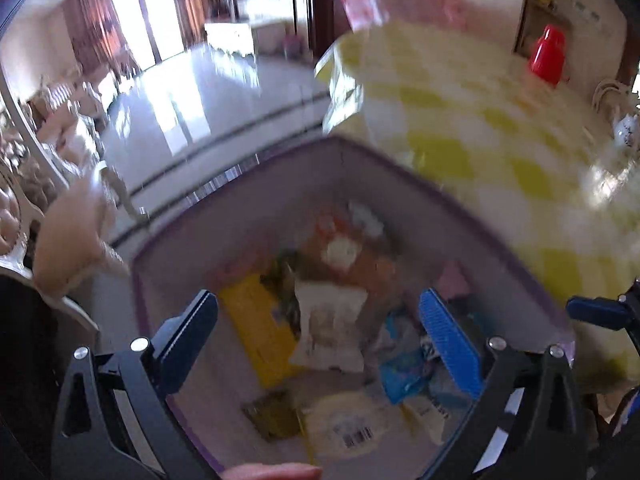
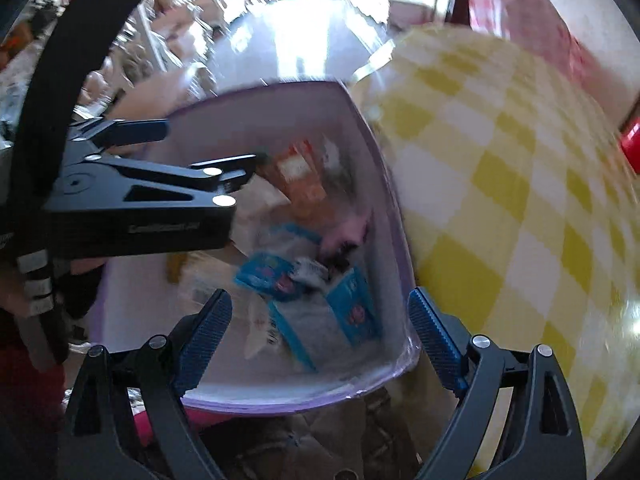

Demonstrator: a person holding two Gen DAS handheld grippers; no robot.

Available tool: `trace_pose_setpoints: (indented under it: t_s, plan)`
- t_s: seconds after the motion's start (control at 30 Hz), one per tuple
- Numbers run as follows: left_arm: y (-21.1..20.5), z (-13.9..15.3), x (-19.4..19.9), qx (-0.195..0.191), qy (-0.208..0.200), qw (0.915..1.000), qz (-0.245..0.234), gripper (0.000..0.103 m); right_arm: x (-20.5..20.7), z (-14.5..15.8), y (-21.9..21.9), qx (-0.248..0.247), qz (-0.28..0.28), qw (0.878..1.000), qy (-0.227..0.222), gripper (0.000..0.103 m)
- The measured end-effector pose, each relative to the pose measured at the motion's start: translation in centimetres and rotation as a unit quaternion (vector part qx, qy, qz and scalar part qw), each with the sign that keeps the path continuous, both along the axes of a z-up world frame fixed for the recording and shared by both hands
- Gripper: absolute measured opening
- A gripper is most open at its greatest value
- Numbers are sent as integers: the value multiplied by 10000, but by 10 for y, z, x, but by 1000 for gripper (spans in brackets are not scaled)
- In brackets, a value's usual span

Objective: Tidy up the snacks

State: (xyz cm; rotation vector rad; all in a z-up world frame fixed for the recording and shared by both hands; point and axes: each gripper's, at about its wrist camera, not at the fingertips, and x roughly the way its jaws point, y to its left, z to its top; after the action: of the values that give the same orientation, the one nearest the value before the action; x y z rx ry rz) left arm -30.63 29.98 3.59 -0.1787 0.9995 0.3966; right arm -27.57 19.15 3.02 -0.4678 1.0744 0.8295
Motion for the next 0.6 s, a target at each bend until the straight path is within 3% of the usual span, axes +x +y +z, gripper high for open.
trace_pose_setpoints:
  t_s: [0.2, 0.6]
  plan:
    - [11, -15, 2, -296, 150, 9994, 123, 101, 1, -8, 3, -259, -63, 9996, -93, 87]
    - [16, -20, 5, -362, 148, 9990, 195, 101, -3, 0, 7, 18, 82, 9999, -151, 87]
